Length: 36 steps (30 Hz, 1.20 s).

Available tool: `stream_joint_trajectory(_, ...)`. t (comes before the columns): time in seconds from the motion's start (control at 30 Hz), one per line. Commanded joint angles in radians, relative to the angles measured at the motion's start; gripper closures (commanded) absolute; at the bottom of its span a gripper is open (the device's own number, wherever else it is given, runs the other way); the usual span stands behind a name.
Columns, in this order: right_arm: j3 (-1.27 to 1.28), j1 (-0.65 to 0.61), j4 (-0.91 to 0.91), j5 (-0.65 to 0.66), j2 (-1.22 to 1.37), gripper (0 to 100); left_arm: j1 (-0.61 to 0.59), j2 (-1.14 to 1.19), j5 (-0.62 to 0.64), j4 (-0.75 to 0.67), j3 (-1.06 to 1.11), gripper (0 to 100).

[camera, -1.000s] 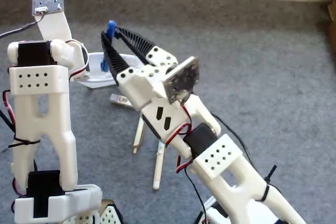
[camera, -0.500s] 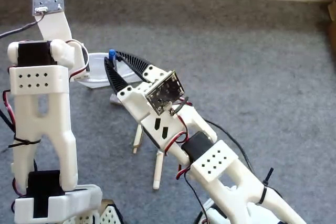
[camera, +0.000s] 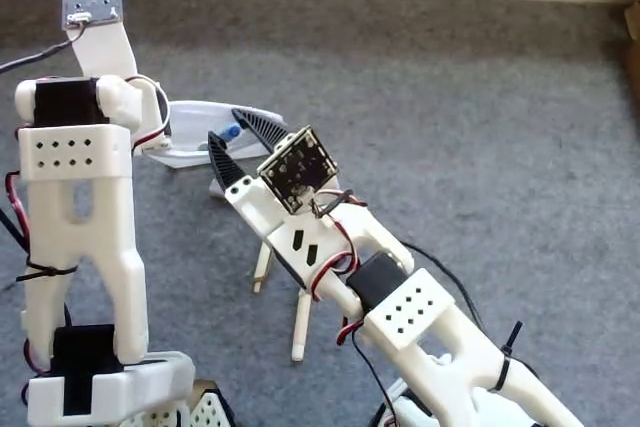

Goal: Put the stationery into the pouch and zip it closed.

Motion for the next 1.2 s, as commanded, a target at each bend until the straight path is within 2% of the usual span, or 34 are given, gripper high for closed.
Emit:
stream_joint_trajectory(0.0,-0.025,-0.008,0.005,0.008,-0.044,85.8,-0.005,-0.007,0.003,-0.014,0.018,99)
stream_joint_trajectory(0.4,-0.027,-0.010,0.019,0.008,-0.084,85.8,-0.005,-0.007,0.003,-0.015,0.018,99)
stream_joint_trajectory(0.67,-0.145,-0.010,0.280,0.006,-0.157,85.8,-0.005,-0.007,0.003,-0.015,0.016,99)
stream_joint_trajectory(1.17,-0.282,-0.010,0.581,0.005,-0.162,85.8,-0.005,-0.007,0.003,-0.015,0.019,99)
